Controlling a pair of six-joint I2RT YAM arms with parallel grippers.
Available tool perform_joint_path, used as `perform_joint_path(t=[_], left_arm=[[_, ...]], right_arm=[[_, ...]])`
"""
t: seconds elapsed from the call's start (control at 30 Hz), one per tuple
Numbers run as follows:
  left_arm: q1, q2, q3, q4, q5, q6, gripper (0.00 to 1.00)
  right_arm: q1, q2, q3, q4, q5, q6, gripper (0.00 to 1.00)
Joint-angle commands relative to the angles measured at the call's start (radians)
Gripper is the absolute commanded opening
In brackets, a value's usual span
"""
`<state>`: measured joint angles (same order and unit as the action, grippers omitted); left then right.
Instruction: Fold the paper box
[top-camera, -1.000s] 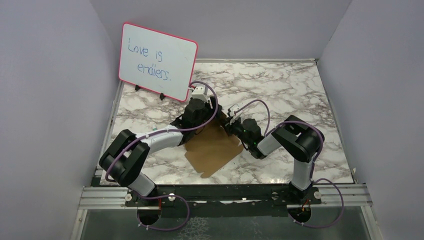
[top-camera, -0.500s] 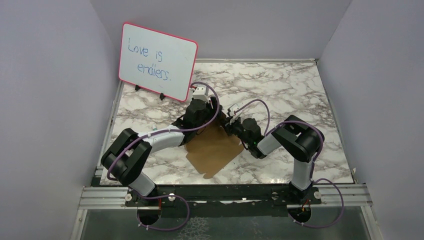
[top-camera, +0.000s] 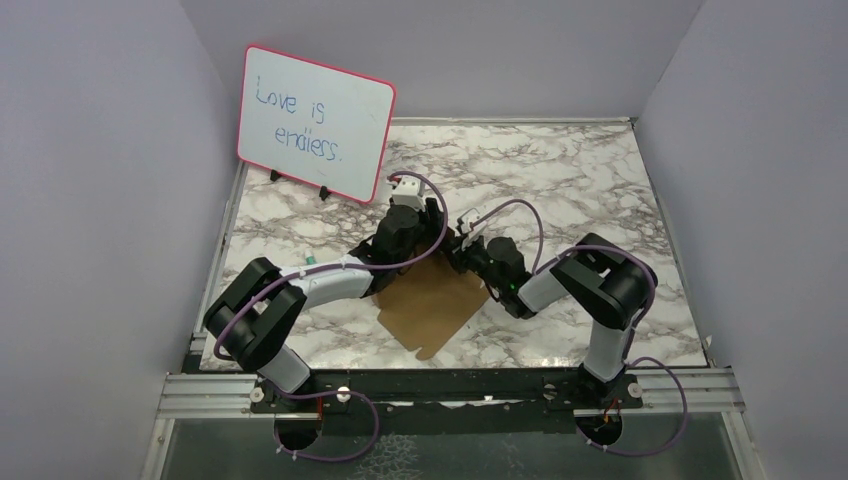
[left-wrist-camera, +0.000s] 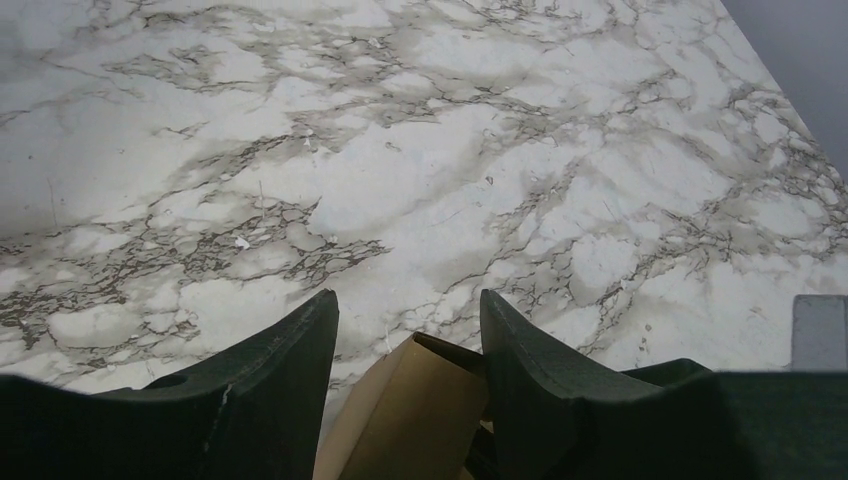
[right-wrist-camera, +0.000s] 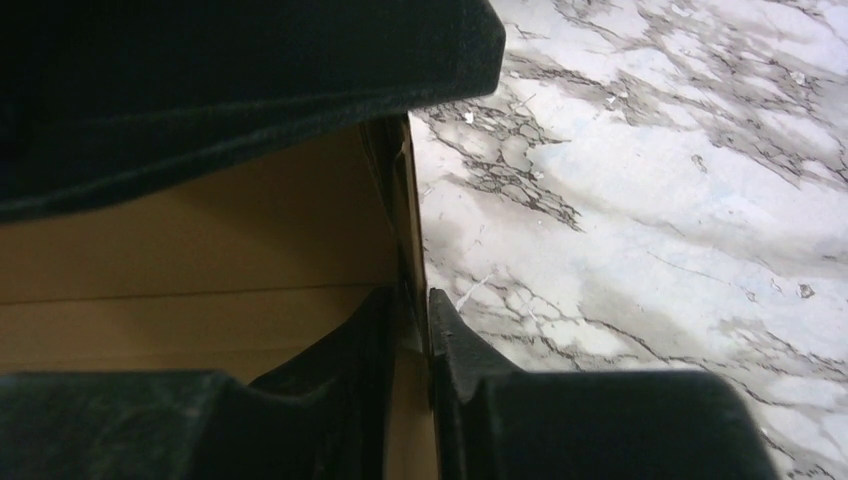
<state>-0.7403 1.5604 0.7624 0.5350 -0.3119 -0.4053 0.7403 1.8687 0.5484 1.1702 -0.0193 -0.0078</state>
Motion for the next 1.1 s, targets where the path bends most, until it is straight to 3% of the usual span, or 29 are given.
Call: perform_joint_path(t=[0.0, 0.13, 0.7, 1.07], left_arm=[[-0.001, 0.018, -0.03, -0.049, -0.055, 0.044, 0.55], [-0.001, 0.019, -0.031, -0.049, -0.055, 0.049, 0.55], [0.0, 0.006, -0.037, -0.049, -0.021, 0.008, 0.55], [0.002, 0.001, -0.046, -0.047, -0.006, 0.014, 0.55]], right_arm=[[0.003, -0.07, -0.045, -0.021, -0.006, -0.008, 0.26], [-0.001, -0.121, -0.064, -0.054, -0.035, -0.023, 0.3], [-0.048, -0.17, -0.007, -0.179, -0.438, 0.037, 0.28], [-0.204, -0.146, 0.03, -0.142, -0.787, 0.149, 0.38]])
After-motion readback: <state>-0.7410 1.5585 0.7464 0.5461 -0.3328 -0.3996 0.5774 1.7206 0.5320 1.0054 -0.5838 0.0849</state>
